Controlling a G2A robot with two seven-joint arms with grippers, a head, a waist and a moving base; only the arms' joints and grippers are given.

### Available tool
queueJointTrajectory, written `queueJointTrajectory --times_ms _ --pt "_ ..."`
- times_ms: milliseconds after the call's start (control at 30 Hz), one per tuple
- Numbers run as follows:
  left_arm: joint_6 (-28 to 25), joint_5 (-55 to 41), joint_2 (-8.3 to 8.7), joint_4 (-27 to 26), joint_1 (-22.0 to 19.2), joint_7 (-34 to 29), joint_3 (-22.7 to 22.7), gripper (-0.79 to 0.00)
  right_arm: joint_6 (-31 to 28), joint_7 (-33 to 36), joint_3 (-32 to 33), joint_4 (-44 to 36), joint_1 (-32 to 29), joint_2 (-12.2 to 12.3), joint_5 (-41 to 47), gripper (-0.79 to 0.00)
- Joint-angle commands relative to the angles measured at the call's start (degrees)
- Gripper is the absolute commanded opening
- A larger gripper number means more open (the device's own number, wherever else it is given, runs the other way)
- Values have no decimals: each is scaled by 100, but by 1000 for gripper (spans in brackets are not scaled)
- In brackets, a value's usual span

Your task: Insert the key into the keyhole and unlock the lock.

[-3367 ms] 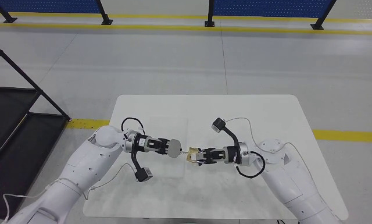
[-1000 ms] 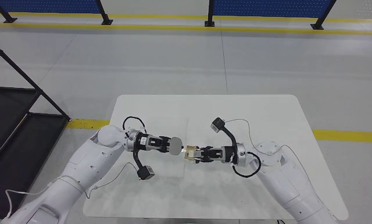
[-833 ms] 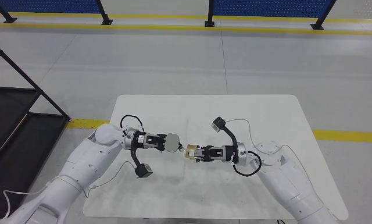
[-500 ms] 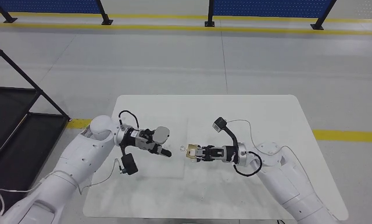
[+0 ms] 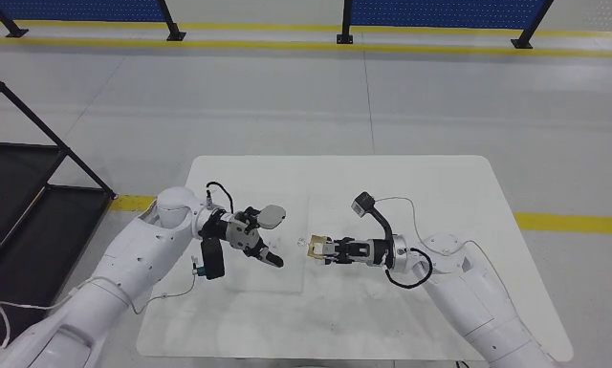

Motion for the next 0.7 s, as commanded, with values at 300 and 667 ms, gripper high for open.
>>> queueJointTrajectory --times_ms 300,667 --pt "-3182 -3932 634 -1052 -529 -3027 1135 0 0 0 0 0 0 0 0 -785" --pt "-4214 -6751 1308 -798 -1268 -4427 2997 0 0 0 0 0 0 0 0 -785"
